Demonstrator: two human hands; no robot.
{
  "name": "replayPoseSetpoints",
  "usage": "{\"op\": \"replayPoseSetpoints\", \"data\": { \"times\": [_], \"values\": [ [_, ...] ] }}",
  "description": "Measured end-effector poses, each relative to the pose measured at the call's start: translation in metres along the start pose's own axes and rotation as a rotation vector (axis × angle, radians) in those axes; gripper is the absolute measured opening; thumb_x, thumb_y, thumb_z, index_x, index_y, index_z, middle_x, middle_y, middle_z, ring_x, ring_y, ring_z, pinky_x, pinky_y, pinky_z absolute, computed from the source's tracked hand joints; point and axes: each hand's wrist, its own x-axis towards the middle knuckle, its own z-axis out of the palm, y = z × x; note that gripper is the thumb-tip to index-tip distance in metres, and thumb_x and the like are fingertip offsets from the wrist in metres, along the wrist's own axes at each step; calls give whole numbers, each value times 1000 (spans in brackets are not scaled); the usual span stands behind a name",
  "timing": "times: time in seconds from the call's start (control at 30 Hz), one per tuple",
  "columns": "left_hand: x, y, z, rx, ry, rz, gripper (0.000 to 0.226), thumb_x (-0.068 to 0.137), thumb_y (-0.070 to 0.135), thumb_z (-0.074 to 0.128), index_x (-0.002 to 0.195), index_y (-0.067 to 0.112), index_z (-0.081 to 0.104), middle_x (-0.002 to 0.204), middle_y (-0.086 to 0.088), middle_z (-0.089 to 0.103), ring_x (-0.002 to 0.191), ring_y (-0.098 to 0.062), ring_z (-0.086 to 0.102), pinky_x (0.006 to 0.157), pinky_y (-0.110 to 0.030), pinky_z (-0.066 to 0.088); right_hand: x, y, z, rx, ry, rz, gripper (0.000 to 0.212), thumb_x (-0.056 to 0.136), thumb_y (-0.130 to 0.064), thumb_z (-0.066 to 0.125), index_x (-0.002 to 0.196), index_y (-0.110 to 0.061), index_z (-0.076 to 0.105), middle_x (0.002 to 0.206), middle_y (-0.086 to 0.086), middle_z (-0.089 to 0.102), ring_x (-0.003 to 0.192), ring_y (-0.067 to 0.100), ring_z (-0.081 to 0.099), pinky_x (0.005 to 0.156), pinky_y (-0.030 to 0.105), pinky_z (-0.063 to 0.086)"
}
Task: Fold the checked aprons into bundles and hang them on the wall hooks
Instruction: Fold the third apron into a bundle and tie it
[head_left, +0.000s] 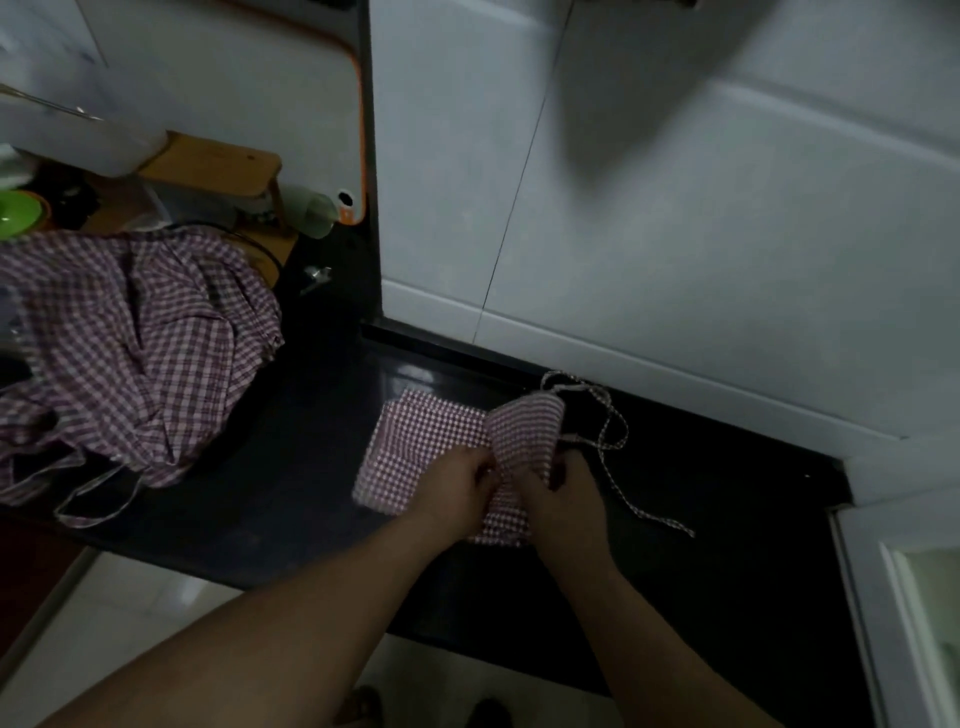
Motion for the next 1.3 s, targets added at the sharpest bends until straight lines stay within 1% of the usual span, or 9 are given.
{"op": "replayPoseSetpoints", "data": {
  "times": [0.13, 0.2, 0.37, 0.53, 0.67, 0.8, 0.93, 1.1, 1.3],
  "values": [
    [-15, 23, -47, -987, -165, -600, 44, 108, 38, 49, 121, 3, 73, 109, -17, 77, 88, -30, 76, 71, -32, 63, -5, -30, 38, -229, -69, -210, 38, 85, -62, 52, 85, -24, 56, 86, -7, 65, 85, 16, 63, 80, 36, 50],
    [-27, 9, -74, -1147, -217, -626, 61, 103, 64, 43, 124, 14, 73, 118, -16, 76, 107, -33, 74, 92, -45, 60, -12, -29, 58, -415, -165, -331, 42, 86, -64, 41, 86, -27, 61, 94, -9, 63, 94, 14, 59, 87, 39, 49],
    [-40, -37, -92, -558, 67, -485, 51, 83, 56, 73, 114, 16, 73, 112, -8, 77, 102, -25, 74, 98, -45, 57, -27, 3, 78, -647, -263, -553, 25, 95, -41, 44, 95, -26, 64, 102, -5, 62, 100, 18, 56, 89, 45, 49],
    [-55, -37, -85, 219, 320, -437, 52, 86, 43, 71, 121, 7, 55, 125, -15, 50, 118, -36, 49, 99, -48, 49, -15, 5, 74, -485, -128, -210, 26, 96, -38, 59, 111, -17, 56, 117, 5, 58, 103, 19, 57, 95, 44, 51],
    [-48, -27, -84, -80, 254, -508, 53, 84, 30, 71, 124, 4, 47, 126, -17, 60, 114, -35, 61, 94, -46, 54, -8, -12, 73, -235, -279, 111, 65, 94, -32, 71, 145, -4, 40, 141, 14, 55, 125, 30, 56, 97, 30, 44],
    [-36, -19, -92, -156, 105, -539, 60, 89, 35, 68, 135, 3, 46, 131, -17, 60, 118, -32, 61, 95, -37, 53, -12, -13, 68, 124, -411, 310, 48, 94, -7, 68, 139, -4, 51, 123, 4, 63, 97, 15, 61, 70, 19, 49],
    [-40, -15, -83, -5, 42, -424, 68, 85, 47, 73, 141, 17, 47, 140, -12, 41, 135, -32, 42, 113, -41, 42, -12, 2, 51, 296, -378, 370, 38, 90, 3, 62, 124, -12, 61, 115, 7, 70, 101, 22, 67, 80, 34, 55],
    [-35, -1, -91, -437, -85, -443, 131, 64, 70, 87, 165, 27, 15, 162, -4, 36, 142, -26, 46, 117, -50, 41, -8, 11, 23, 501, -439, 433, 49, 87, 2, 57, 132, -19, 58, 127, 10, 68, 120, 32, 63, 106, 55, 47],
    [-39, 7, -98, -819, -368, -416, 59, 79, 37, 84, 131, 21, 61, 118, -1, 77, 111, -22, 73, 102, -47, 54, -11, 22, 9, 603, -493, 438, 53, 86, 9, 54, 133, -15, 57, 128, 12, 69, 122, 34, 61, 100, 51, 50]
  ]
}}
